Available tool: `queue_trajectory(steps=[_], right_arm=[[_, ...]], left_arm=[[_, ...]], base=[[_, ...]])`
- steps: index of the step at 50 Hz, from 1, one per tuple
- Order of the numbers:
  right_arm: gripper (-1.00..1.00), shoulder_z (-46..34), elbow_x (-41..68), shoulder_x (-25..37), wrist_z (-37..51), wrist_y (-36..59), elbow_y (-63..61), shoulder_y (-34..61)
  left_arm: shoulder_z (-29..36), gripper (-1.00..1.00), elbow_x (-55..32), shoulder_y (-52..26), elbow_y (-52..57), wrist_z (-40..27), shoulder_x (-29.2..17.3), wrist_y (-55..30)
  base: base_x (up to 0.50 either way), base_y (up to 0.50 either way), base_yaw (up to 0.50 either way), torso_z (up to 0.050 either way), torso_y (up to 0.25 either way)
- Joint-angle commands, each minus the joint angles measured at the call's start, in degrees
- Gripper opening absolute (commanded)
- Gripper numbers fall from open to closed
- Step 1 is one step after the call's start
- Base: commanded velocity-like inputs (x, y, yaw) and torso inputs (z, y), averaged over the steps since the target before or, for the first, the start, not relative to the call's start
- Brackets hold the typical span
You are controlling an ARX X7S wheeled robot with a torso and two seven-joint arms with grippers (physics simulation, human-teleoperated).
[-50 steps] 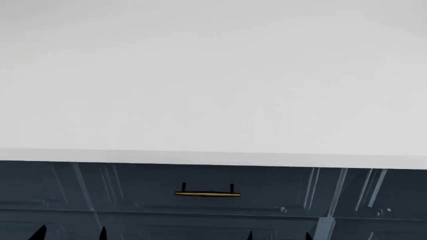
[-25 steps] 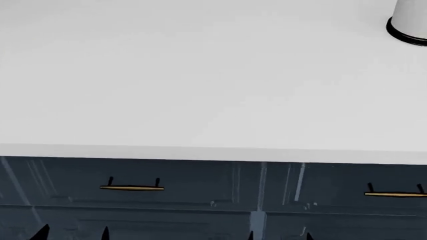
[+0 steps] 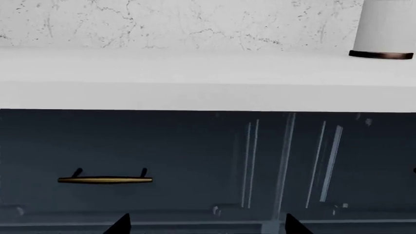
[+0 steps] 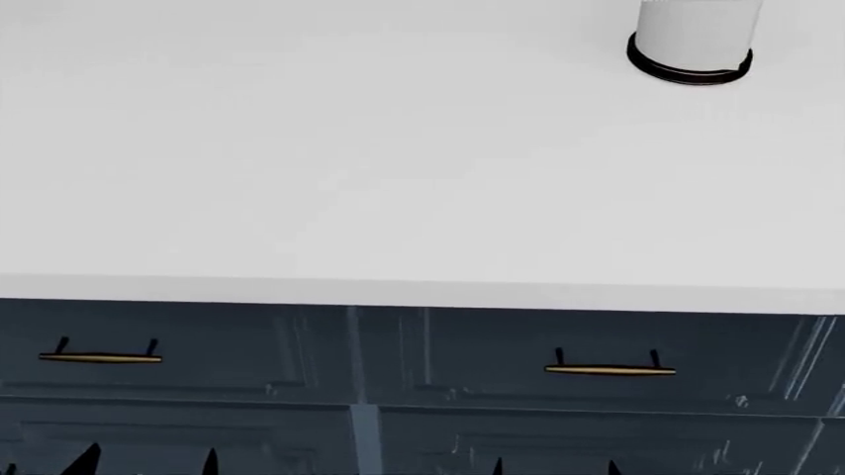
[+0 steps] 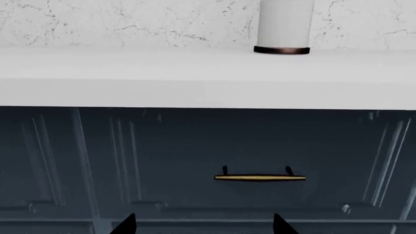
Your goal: Navigate to the stove.
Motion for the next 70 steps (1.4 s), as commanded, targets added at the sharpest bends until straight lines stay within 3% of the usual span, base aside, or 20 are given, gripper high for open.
queue_trajectory(steps=[1,70], right_arm=[[1.0,-0.81,0.61,0.72,0.78,0.17,0.09,0.19],[1.0,-4.12,2.87,3.55,3.96,0.46,-0.64,0.19]], left_arm=[[0.74,1.0,-0.86,-0.22,0.09,-0.62,-0.6,-0.51],[3.68,1.0,-3.85,-0.79,0.34,-3.38,-3.16,-0.8]], base=[[-0.02,-0.5,0.0,0.0,0.0],[-0.01,-0.5,0.0,0.0,0.0]])
